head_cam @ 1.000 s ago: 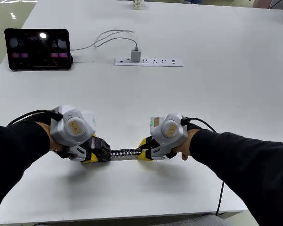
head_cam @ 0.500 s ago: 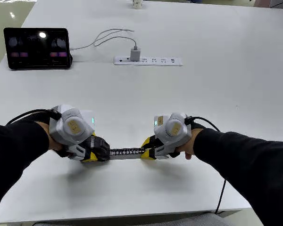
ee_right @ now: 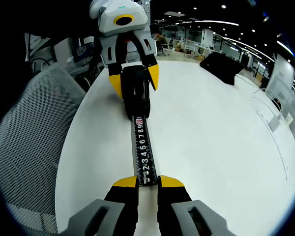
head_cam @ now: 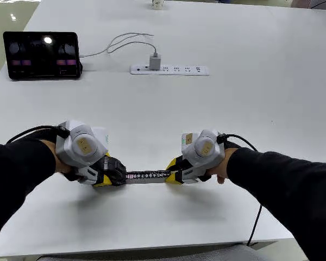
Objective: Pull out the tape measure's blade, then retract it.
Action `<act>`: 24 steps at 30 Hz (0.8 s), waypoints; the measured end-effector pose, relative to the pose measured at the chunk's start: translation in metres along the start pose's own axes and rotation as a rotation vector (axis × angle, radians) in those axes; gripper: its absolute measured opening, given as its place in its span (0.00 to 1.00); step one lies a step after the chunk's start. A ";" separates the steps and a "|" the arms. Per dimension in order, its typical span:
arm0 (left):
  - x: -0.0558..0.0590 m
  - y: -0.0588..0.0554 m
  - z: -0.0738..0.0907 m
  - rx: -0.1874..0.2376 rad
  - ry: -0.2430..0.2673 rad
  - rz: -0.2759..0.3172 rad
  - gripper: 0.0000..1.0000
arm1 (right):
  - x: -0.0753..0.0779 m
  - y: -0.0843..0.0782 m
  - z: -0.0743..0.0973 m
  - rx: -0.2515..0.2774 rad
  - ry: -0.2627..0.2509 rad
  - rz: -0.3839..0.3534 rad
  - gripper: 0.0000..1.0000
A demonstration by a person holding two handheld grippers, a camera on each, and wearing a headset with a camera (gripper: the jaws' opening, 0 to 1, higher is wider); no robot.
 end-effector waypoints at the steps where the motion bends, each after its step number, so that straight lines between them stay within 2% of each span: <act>1: 0.000 0.000 0.000 0.000 0.000 -0.001 0.32 | 0.000 0.000 0.000 -0.001 0.000 0.001 0.10; 24: 0.001 0.001 0.000 0.001 0.001 0.003 0.32 | 0.004 -0.012 0.011 -0.016 0.000 0.001 0.10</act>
Point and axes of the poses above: the centre of the closed fingertips' face, and the gripper's own axes: z roughly backward along the fingers, x roughly to its right, y roughly out of its top, the point moved 7 cm from there along z, roughly backward along the fingers, and after that the axes turned 10 degrees about -y, right-handed, at the moved point
